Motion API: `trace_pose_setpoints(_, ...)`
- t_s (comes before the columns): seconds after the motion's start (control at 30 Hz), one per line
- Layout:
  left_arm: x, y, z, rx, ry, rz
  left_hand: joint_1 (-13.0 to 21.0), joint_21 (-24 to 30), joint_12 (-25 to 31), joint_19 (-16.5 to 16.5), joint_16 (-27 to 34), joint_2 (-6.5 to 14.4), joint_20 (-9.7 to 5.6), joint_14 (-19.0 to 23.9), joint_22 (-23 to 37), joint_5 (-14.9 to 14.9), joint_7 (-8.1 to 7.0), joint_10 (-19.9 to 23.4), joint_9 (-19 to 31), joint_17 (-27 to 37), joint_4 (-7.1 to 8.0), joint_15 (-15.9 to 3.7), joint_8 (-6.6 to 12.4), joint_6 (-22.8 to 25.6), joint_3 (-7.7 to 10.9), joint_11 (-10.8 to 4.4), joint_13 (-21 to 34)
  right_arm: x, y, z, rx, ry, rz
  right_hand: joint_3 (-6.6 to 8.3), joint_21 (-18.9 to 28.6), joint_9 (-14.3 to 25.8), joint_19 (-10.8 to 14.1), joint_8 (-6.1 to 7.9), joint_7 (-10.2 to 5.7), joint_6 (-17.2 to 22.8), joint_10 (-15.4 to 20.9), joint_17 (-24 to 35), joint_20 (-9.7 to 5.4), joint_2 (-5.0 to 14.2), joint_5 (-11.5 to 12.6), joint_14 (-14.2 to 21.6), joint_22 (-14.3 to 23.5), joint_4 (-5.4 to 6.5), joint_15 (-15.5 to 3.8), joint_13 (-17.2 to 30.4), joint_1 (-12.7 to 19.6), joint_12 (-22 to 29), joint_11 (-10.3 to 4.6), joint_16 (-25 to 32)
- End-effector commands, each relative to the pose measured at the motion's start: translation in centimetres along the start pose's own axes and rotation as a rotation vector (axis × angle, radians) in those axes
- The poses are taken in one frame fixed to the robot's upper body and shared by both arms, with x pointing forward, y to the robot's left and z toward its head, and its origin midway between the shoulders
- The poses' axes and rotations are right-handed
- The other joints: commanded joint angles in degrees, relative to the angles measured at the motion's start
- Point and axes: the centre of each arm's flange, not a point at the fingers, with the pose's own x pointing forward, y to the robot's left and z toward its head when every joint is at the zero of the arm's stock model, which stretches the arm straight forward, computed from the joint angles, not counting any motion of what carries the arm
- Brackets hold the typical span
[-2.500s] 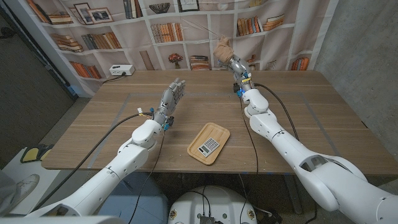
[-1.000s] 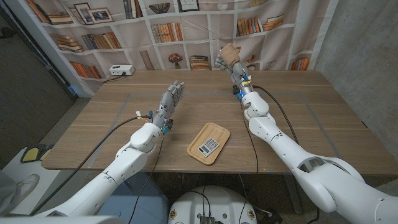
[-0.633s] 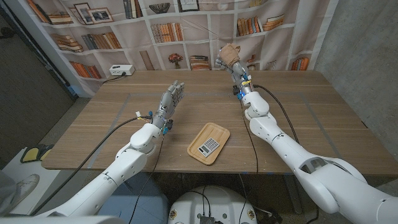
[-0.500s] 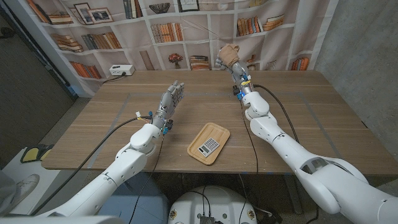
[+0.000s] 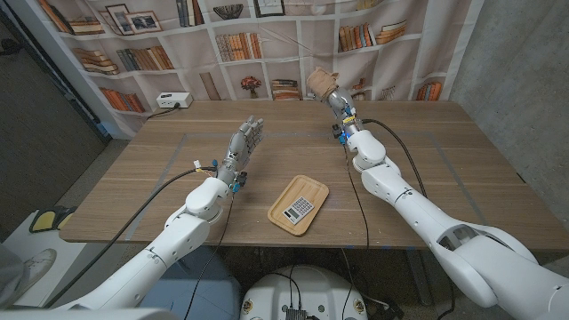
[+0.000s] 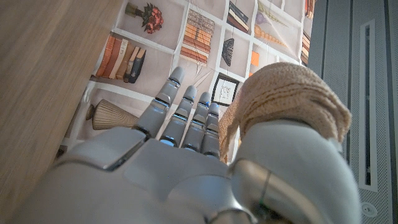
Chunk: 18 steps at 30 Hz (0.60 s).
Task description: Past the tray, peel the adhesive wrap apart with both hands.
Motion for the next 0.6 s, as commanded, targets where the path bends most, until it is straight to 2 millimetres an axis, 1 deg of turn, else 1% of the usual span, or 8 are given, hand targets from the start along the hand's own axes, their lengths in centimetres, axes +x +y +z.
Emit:
trace_pose_setpoints(0.03, 0.23, 0.05, -0.01, -0.002, -0.002, -0.014, 0.0, 0.1, 0.0, 0.0, 0.0, 0.0, 0.3, 0.1, 0.1, 0.3, -0.15, 0.5, 0.1, 0.1, -0.08, 0.28, -0.17, 0.6, 0.26, 0.15, 0.3, -0.06, 0.06, 0.85, -0.179, 0.012, 0.043, -0.66, -1.2, 0.1, -1.7, -0.2, 0.66, -2.9, -3.3, -0.4, 1.05, -0.4, 0.7, -3.1, 0.0, -0.21, -1.98, -0.1, 0.0, -0.3, 0.62, -0.5)
trace_pose_setpoints(0.07, 0.26, 0.06, 0.0, -0.002, -0.002, -0.015, -0.1, 0.1, 0.0, 0.0, 0.0, 0.0, 0.32, 0.2, 0.1, 0.3, -0.14, 0.5, 0.1, 0.1, -0.08, 0.3, -0.16, 0.6, 0.26, 0.13, 0.3, -0.06, 0.07, 0.9, -0.194, 0.012, 0.049, -0.8, -1.7, 0.1, -2.5, -0.26, 1.21, -4.6, -4.9, -0.7, 1.83, -0.41, 0.8, -5.1, -0.1, -0.32, -0.98, -0.1, 0.0, -0.2, 1.09, -0.6)
trace_pose_setpoints(0.1, 0.3, 0.06, -0.01, -0.002, -0.001, -0.016, -0.1, 0.1, 0.0, 0.0, 0.0, 0.0, 0.32, 0.2, 0.1, 0.3, -0.13, 0.5, 0.1, 0.1, -0.08, 0.29, -0.16, 0.6, 0.26, 0.13, 0.3, -0.04, 0.1, 0.95, -0.209, 0.014, 0.058, -0.87, -1.9, 0.1, -3.0, -0.14, 1.27, -5.2, -6.7, -1.0, 1.84, -0.42, 0.8, -6.2, -0.1, -0.39, -0.67, -0.1, 0.0, -0.5, 1.27, -0.6)
trace_pose_setpoints(0.13, 0.32, 0.06, -0.01, -0.003, -0.001, -0.017, -0.1, 0.1, 0.0, 0.0, 0.0, 0.0, 0.33, 0.2, 0.1, 0.3, -0.18, 0.4, 0.1, 0.1, -0.08, 0.25, -0.17, 0.6, 0.26, 0.21, 0.3, -0.04, 0.13, 0.98, -0.217, 0.017, 0.061, -0.95, -2.2, 0.0, -3.6, -0.25, 1.55, -6.2, -7.5, -1.1, 2.11, -0.4, 0.9, -7.1, -0.1, -0.43, -0.48, -0.1, -0.1, -0.4, 1.71, -0.6)
trace_pose_setpoints(0.17, 0.34, 0.06, -0.01, -0.002, 0.0, -0.019, -0.1, 0.1, 0.0, 0.0, 0.0, 0.0, 0.32, 0.2, 0.1, 0.3, -0.15, 0.4, 0.1, 0.1, -0.08, 0.31, -0.17, 0.6, 0.26, 0.2, 0.3, -0.03, 0.16, 1.0, -0.227, 0.021, 0.065, -1.02, -2.5, 0.0, -4.1, -0.19, 1.64, -7.0, -8.1, -1.3, 2.33, -0.41, 0.9, -8.0, -0.1, -0.48, -0.06, -0.2, -0.1, -0.2, 2.52, -0.7)
trace_pose_setpoints(0.2, 0.36, 0.06, -0.02, -0.003, 0.0, -0.02, -0.1, 0.1, 0.0, 0.0, 0.0, 0.0, 0.33, 0.2, 0.1, 0.3, -0.17, 0.4, 0.1, 0.1, -0.08, 0.29, -0.17, 0.6, 0.25, 0.19, 0.3, -0.02, 0.16, 0.97, -0.233, 0.022, 0.071, -1.11, -2.7, 0.0, -4.6, -0.07, 1.95, -7.6, -9.4, -1.6, 2.45, -0.41, 1.0, -8.7, -0.2, -0.53, 0.31, -0.2, -0.1, -0.3, 3.79, -0.5)
trace_pose_setpoints(0.37, 0.53, 0.06, -0.07, -0.002, 0.001, -0.023, -0.1, 0.1, 0.0, 0.0, 0.0, 0.0, 0.34, 0.1, 0.1, 0.2, -0.14, 0.5, 0.1, 0.1, -0.08, 0.28, -0.18, 0.6, 0.25, 0.15, 0.3, -0.04, 0.27, 0.69, -0.242, 0.032, 0.091, -1.55, -3.4, 0.0, -6.8, -0.1, 2.37, -10.1, -12.6, -2.3, 2.93, -0.63, 1.1, -11.9, -0.3, -0.55, 1.7, -0.3, -0.6, -0.3, 4.84, -0.7)
trace_pose_setpoints(0.6, 0.73, 0.03, -0.18, -0.003, 0.004, -0.026, -0.1, 0.1, 0.0, -0.1, -0.1, 0.0, 0.38, 0.1, 0.1, 0.2, -0.13, 0.5, 0.1, 0.1, -0.08, 0.28, -0.18, 0.6, 0.24, 0.15, 0.3, 0.03, 0.19, 0.34, -0.229, 0.044, 0.118, -1.75, -3.9, 0.0, -8.7, -0.08, 2.79, -11.4, -14.5, -2.8, 3.22, -0.6, 1.1, -14.3, -0.4, -0.53, 2.77, -0.3, -0.9, -0.2, 5.16, -0.9)
